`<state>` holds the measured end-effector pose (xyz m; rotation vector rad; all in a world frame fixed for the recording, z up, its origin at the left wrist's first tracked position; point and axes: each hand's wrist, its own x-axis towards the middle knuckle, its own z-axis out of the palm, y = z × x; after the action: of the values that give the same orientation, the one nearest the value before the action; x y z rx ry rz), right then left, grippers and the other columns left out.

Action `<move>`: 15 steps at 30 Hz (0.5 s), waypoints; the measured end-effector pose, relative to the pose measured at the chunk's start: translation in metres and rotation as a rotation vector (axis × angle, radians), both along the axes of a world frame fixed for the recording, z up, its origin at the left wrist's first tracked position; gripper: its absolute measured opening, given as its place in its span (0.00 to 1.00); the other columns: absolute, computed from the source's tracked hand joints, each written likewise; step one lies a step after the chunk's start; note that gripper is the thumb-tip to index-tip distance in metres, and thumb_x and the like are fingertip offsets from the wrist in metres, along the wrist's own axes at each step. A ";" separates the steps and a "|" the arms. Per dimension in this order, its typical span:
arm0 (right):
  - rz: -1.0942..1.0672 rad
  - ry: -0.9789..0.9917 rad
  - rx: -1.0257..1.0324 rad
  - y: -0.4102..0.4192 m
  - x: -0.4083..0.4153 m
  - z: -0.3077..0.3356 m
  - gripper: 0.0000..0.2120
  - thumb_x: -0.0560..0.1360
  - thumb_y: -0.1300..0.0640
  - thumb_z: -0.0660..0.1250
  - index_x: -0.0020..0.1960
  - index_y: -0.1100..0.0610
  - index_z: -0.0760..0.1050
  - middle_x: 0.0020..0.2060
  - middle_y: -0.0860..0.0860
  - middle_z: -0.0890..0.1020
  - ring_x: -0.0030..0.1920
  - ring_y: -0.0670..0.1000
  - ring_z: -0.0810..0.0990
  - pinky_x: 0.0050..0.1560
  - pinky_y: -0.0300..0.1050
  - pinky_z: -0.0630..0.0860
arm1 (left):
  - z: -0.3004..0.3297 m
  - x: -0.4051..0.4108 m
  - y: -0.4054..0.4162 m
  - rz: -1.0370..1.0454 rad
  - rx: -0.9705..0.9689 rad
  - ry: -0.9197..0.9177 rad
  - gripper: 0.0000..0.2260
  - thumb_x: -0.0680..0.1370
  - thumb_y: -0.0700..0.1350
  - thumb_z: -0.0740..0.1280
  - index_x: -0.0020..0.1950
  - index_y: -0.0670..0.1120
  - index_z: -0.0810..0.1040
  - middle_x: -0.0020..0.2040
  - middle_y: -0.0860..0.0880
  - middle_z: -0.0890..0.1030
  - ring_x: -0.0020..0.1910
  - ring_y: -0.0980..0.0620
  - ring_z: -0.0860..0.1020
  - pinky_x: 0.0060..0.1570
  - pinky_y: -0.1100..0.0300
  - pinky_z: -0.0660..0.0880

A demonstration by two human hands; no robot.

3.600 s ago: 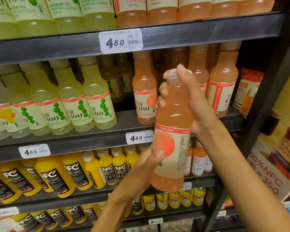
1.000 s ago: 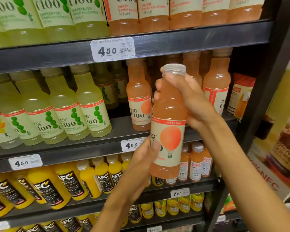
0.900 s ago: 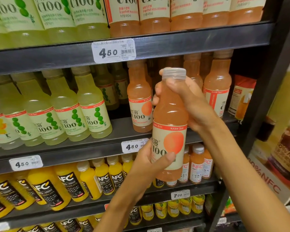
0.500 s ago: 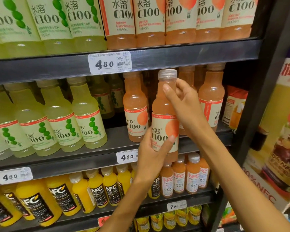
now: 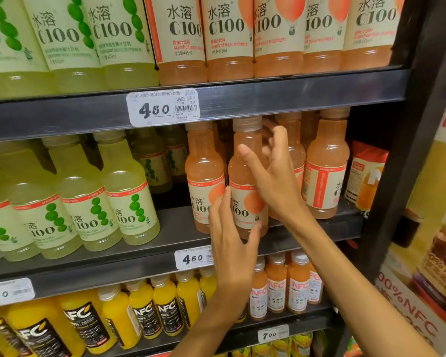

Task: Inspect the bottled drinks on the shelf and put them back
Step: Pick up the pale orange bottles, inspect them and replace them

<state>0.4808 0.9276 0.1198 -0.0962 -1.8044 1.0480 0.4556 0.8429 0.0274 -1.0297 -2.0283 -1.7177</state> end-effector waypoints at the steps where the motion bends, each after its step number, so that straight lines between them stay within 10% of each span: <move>1: -0.010 0.002 0.009 0.000 -0.001 0.000 0.14 0.78 0.55 0.65 0.58 0.58 0.64 0.53 0.54 0.78 0.54 0.50 0.78 0.58 0.51 0.76 | -0.002 0.000 0.002 0.016 0.014 0.004 0.36 0.72 0.38 0.73 0.71 0.58 0.56 0.71 0.50 0.64 0.67 0.45 0.69 0.63 0.45 0.72; 6: -0.236 0.003 0.215 0.007 0.004 0.000 0.19 0.75 0.53 0.69 0.60 0.64 0.71 0.51 0.53 0.73 0.50 0.45 0.73 0.50 0.30 0.72 | -0.014 0.002 0.010 0.162 0.071 0.117 0.35 0.71 0.37 0.74 0.73 0.47 0.63 0.68 0.45 0.68 0.69 0.55 0.63 0.68 0.48 0.67; 15: -0.254 -0.008 0.188 0.006 0.005 -0.005 0.20 0.74 0.54 0.71 0.61 0.63 0.71 0.55 0.56 0.79 0.55 0.50 0.78 0.52 0.35 0.75 | -0.012 0.001 0.019 0.289 -0.019 0.208 0.34 0.69 0.38 0.77 0.72 0.38 0.67 0.62 0.39 0.73 0.60 0.44 0.73 0.56 0.49 0.76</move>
<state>0.4854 0.9340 0.1147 -0.2095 -1.8335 0.6978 0.4563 0.8619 0.0157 -0.8335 -1.9530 -1.3877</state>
